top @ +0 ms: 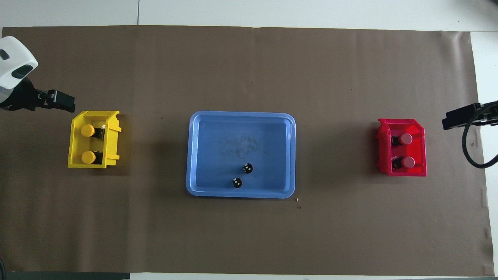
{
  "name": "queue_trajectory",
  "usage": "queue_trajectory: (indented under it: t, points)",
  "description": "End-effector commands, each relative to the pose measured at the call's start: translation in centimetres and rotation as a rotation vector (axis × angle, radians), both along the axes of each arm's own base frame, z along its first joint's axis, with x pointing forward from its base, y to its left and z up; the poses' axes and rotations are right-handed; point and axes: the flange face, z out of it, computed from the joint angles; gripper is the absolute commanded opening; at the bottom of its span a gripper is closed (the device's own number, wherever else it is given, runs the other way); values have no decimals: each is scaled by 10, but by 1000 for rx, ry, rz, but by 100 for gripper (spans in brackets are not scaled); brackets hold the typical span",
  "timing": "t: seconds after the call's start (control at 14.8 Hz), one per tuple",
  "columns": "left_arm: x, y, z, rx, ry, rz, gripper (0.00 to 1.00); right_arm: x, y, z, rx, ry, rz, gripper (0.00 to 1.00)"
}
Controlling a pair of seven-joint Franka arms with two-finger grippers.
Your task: Sort red and yellow buttons by color
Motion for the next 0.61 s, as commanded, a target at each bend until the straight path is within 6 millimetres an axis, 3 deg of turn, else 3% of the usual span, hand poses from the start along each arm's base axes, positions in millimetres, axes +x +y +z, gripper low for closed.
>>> queue_trajectory:
  t: [0.0, 0.14, 0.54]
  points:
    - [-7, -5, 49, -33, 18, 4, 100, -6, -5, 0, -11, 5, -25, 100]
    - [-14, -10, 66, -33, 38, -4, 100, -6, -5, 1, -12, 2, -28, 100]
    - [-27, -12, 80, -37, 63, -11, 100, -8, -6, 1, -11, 12, -32, 100]
